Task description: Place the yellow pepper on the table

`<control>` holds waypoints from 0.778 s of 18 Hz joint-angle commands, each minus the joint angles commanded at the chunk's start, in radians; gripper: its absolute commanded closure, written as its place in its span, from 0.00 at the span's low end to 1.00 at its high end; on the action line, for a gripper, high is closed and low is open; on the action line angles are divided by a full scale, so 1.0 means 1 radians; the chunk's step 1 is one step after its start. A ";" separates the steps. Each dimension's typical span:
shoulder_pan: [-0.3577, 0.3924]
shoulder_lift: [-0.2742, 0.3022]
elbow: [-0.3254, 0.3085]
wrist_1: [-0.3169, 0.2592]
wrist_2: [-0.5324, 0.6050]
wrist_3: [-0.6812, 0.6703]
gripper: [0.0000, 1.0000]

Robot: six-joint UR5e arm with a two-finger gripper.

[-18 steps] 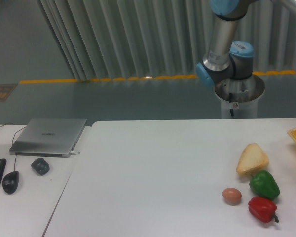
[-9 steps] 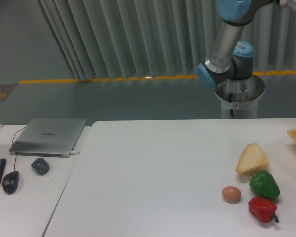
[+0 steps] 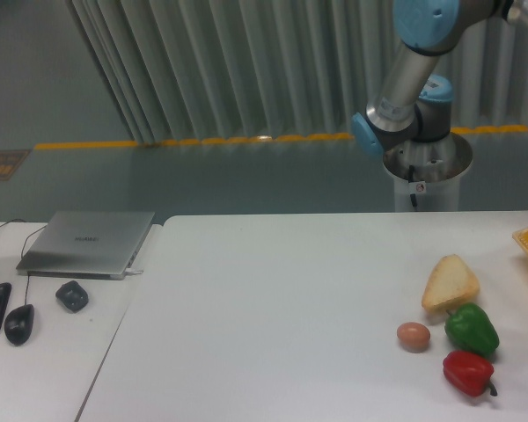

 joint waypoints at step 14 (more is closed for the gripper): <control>0.000 -0.034 0.024 0.002 0.006 -0.040 0.00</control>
